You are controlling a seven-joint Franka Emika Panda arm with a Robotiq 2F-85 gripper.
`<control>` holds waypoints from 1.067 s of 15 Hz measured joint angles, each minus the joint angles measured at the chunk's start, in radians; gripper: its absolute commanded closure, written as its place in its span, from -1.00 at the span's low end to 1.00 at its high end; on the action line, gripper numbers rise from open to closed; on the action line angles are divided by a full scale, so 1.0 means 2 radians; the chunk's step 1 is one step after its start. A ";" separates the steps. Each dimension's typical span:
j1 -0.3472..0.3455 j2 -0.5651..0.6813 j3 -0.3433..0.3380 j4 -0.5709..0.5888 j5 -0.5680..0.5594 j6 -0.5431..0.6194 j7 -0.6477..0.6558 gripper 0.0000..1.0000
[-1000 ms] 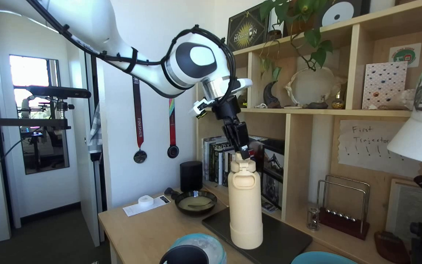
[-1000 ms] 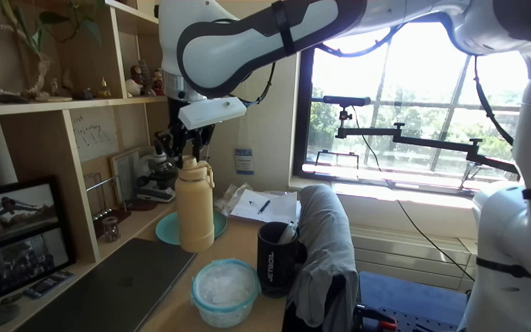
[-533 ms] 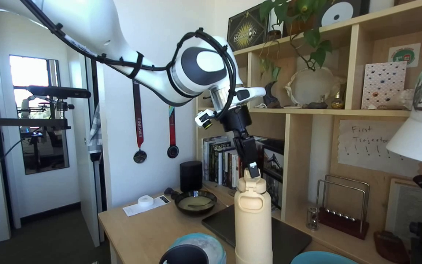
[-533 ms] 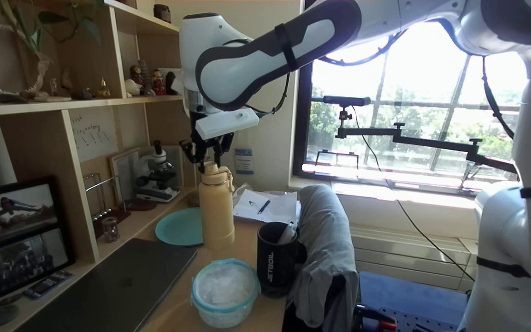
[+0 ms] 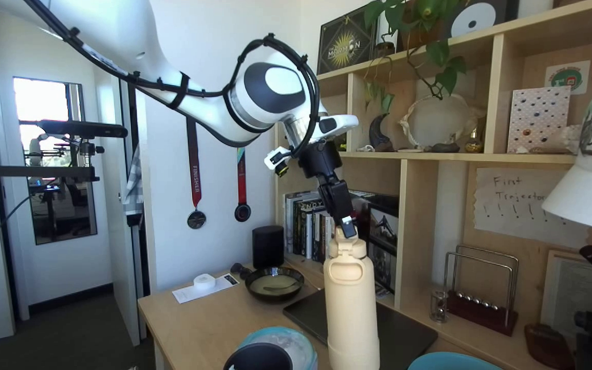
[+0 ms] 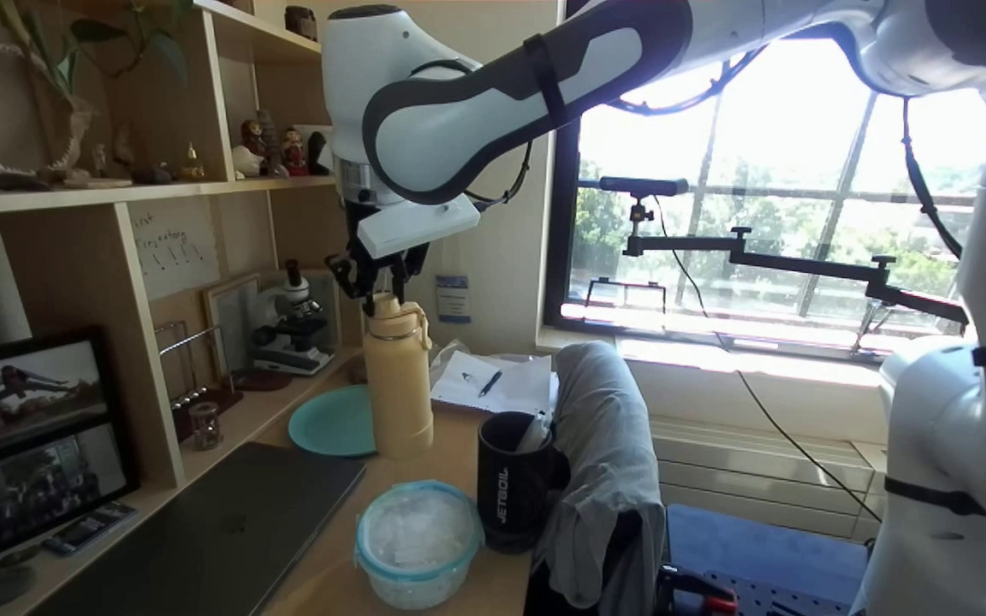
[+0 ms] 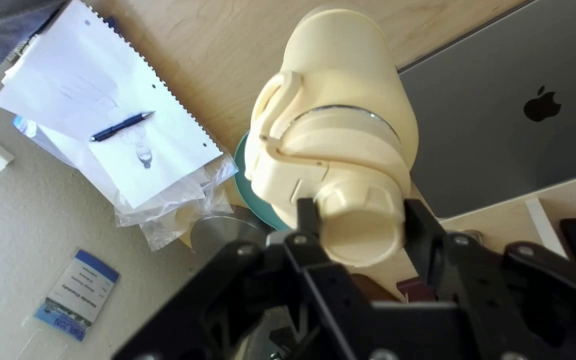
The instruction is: Move the bottle to the right then move it back to the left side of the desk
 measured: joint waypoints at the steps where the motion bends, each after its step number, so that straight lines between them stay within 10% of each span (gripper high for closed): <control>1: 0.004 -0.005 0.005 0.000 -0.001 0.000 0.000 0.57; 16: 0.099 0.004 0.133 0.002 0.096 0.000 -0.150 0.57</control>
